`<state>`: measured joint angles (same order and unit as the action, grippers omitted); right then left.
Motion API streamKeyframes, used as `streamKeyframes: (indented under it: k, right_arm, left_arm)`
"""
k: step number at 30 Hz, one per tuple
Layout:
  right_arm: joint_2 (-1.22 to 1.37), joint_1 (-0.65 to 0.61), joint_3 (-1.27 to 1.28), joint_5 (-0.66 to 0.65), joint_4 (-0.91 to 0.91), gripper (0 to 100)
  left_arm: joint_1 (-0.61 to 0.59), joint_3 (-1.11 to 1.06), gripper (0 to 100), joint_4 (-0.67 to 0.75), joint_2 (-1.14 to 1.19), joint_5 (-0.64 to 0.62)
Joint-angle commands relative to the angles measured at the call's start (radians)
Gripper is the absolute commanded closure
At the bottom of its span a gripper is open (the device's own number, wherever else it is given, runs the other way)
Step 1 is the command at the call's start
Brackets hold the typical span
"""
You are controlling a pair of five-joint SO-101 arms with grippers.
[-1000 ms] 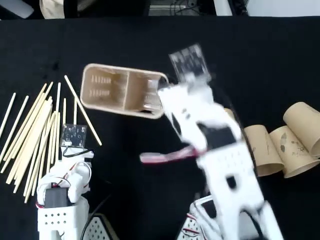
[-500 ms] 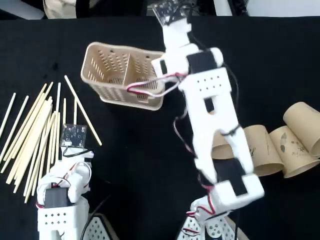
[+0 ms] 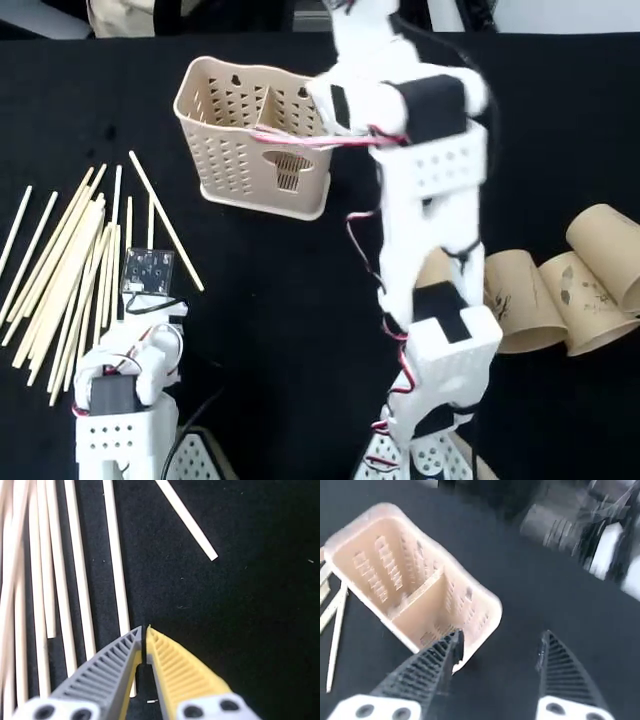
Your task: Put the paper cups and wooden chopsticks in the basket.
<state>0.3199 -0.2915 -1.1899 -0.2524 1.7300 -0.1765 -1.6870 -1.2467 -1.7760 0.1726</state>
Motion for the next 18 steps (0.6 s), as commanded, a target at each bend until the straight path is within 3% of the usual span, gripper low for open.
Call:
streamKeyframes:
  k: [1, 6, 11, 15, 18]
  right_arm:
    - [-0.074, 0.012, -0.068, -0.068, 0.038, 75.1]
    - [-0.326, 0.011, 0.289, -0.213, 0.037, 75.1]
    - [-0.702, 0.008, 0.757, -0.465, 0.012, 75.1]
    - [-1.044, 0.014, 1.161, -0.526, -0.028, 75.1]
    - [-1.316, 0.046, 1.463, -0.733, -0.028, 79.9]
  left_arm:
    - [0.008, -0.013, 97, -0.006, -0.009, -0.008]
    - [0.008, -0.013, 97, -0.006, -0.009, -0.008]
    - [0.008, -0.013, 97, -0.006, -0.009, -0.008]
    - [0.008, -0.013, 97, -0.006, -0.009, -0.008]
    - [0.008, -0.013, 97, -0.006, -0.009, -0.008]
